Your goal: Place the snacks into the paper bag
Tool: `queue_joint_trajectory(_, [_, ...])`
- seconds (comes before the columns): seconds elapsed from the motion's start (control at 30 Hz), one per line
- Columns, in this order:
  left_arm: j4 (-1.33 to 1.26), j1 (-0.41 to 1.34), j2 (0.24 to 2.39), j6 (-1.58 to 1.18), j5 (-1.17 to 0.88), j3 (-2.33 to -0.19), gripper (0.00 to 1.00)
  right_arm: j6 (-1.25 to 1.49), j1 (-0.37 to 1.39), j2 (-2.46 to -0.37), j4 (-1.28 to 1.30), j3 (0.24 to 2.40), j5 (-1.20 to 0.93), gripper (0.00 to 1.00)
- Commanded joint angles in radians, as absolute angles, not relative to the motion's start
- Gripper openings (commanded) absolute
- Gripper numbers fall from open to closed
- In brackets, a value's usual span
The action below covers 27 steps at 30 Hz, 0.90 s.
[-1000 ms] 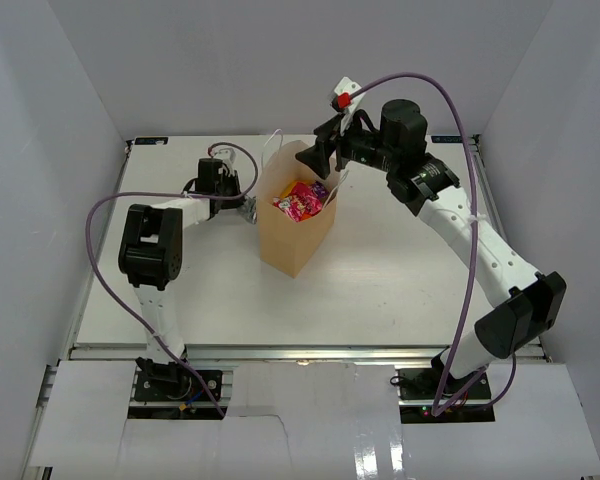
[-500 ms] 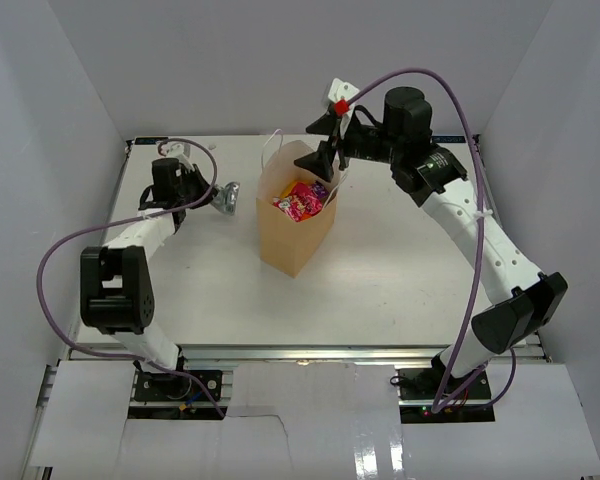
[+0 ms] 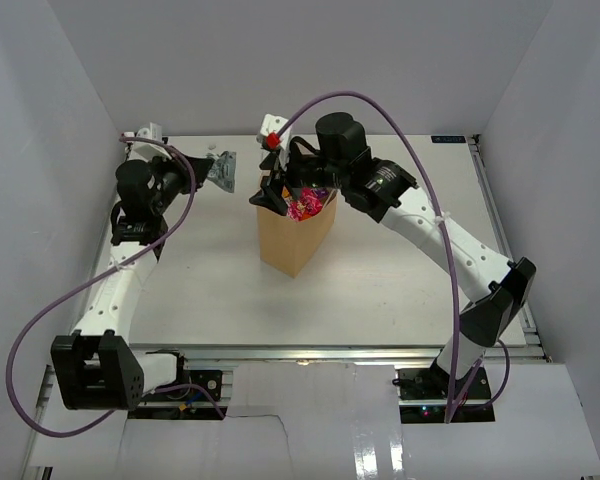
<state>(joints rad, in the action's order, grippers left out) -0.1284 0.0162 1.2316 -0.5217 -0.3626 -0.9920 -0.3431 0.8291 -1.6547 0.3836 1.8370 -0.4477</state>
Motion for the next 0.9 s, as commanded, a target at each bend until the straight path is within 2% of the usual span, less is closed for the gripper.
queue_joint_trajectory(0.0, [-0.164,0.02,1.141,-0.56,-0.422,-0.985,0.0,-0.142,0.834,-1.687,0.289,1.904,-0.319,0.81])
queue_joint_trajectory(0.17, [-0.144,0.02,1.023,-0.607,-0.429,-0.951,0.0,0.076,0.85,-1.739,0.267,1.951,-0.193,0.81])
queue_joint_trajectory(0.4, [-0.097,0.02,0.936,-0.663,-0.446,-0.94,0.0,0.225,0.879,-1.773,0.227,1.98,-0.278,0.8])
queue_joint_trajectory(0.7, [-0.052,0.02,0.856,-0.693,-0.44,-0.916,0.0,0.27,0.948,-1.79,0.204,1.986,-0.299,0.74])
queue_joint_trajectory(0.8, [-0.049,0.02,0.842,-0.704,-0.448,-0.913,0.0,0.276,0.959,-1.802,0.204,1.996,-0.262,0.61])
queue_joint_trajectory(0.87, [-0.043,0.02,0.83,-0.713,-0.449,-0.916,0.0,0.267,0.959,-1.81,0.203,2.002,-0.265,0.47])
